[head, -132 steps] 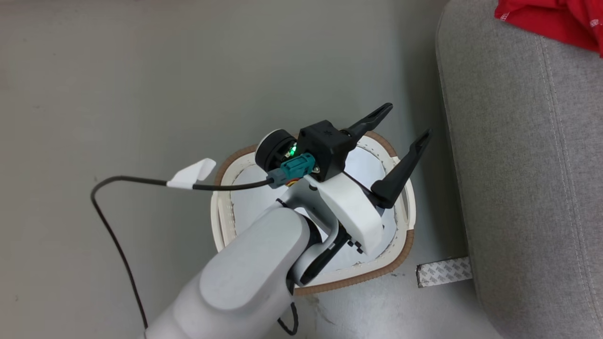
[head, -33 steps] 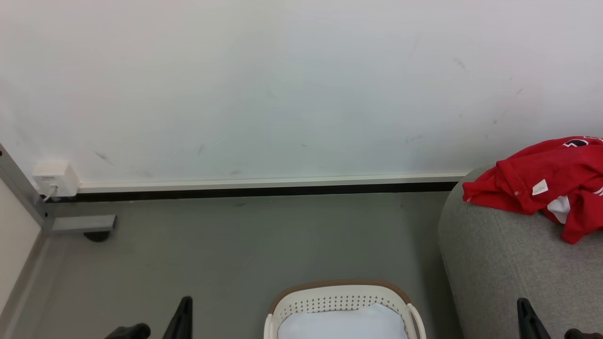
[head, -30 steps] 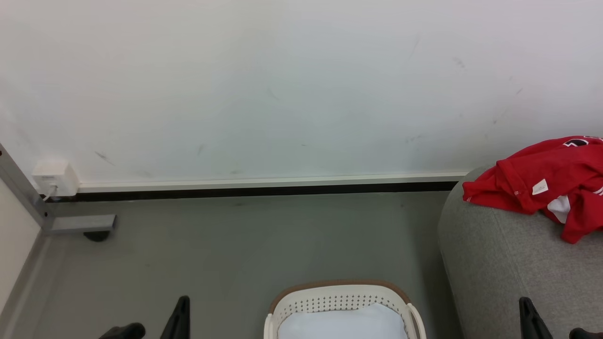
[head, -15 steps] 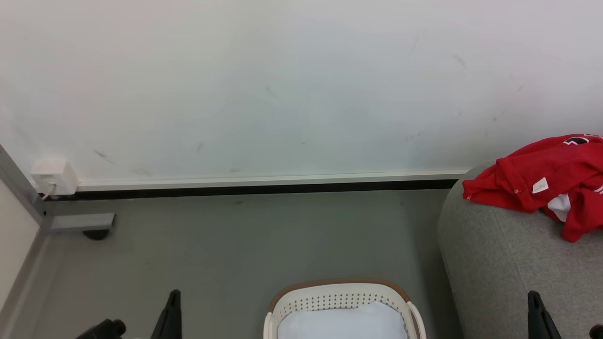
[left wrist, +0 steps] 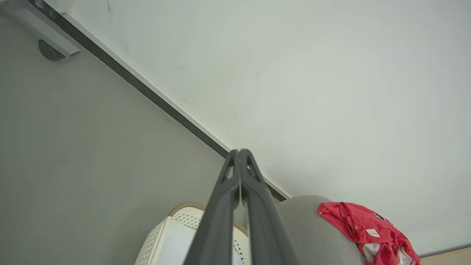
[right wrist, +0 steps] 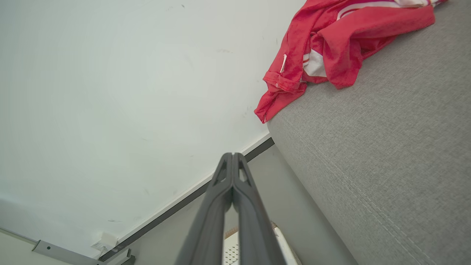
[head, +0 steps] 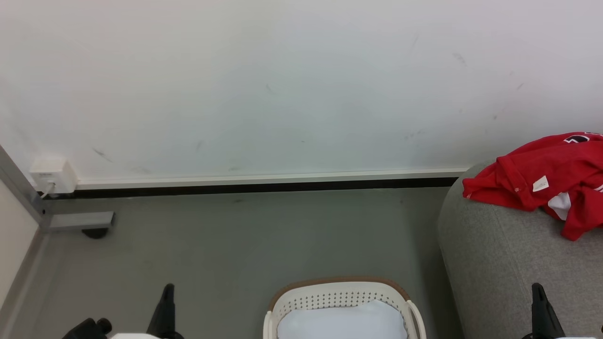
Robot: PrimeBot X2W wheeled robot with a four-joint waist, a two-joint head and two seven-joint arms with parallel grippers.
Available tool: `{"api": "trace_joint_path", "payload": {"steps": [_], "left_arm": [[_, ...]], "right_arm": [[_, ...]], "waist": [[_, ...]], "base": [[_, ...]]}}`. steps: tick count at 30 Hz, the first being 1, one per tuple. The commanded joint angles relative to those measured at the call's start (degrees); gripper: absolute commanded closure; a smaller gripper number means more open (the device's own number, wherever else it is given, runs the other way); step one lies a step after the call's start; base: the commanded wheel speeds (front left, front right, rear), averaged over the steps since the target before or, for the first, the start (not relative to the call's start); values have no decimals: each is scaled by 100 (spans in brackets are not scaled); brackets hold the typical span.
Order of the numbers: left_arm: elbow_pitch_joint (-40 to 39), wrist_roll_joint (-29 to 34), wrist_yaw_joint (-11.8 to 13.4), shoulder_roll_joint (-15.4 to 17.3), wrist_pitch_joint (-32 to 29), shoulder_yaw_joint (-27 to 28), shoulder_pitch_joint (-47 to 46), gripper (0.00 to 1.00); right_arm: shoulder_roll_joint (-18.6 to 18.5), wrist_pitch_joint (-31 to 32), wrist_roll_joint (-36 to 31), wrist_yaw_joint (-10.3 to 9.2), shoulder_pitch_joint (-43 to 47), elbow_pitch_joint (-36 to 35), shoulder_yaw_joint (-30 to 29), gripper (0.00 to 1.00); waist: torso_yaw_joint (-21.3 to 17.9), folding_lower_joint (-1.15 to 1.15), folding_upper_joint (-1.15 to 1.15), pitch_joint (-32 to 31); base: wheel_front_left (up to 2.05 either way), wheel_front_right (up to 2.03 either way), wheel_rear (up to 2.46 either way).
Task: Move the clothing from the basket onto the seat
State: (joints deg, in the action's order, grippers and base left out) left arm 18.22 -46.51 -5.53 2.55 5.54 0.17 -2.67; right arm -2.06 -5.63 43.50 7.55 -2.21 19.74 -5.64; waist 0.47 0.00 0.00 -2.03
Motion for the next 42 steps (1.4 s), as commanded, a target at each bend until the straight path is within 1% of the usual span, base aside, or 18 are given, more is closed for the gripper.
{"api": "trace_joint_path", "payload": {"steps": [1, 26, 42], "left_arm": [[-100, -253, -30, 26, -48, 61, -159, 100], [-208, -1843, -99, 35, -475, 278, -259, 100], [-273, -2691, -132, 41, -709, 402, -319, 100]], "right_arm": [[-65, 54, 268, -3, -156, -116, -18, 100], [-83, 483, 1949, -5, -287, -280, -51, 100], [-91, 721, 2867, -7, -344, -364, -71, 100]], "waist": [[-1, 0, 0, 4], [-14, 0, 0, 60], [-23, 0, 0, 98]], "base": [[0, 0, 0], [0, 0, 0], [0, 0, 0]]}}
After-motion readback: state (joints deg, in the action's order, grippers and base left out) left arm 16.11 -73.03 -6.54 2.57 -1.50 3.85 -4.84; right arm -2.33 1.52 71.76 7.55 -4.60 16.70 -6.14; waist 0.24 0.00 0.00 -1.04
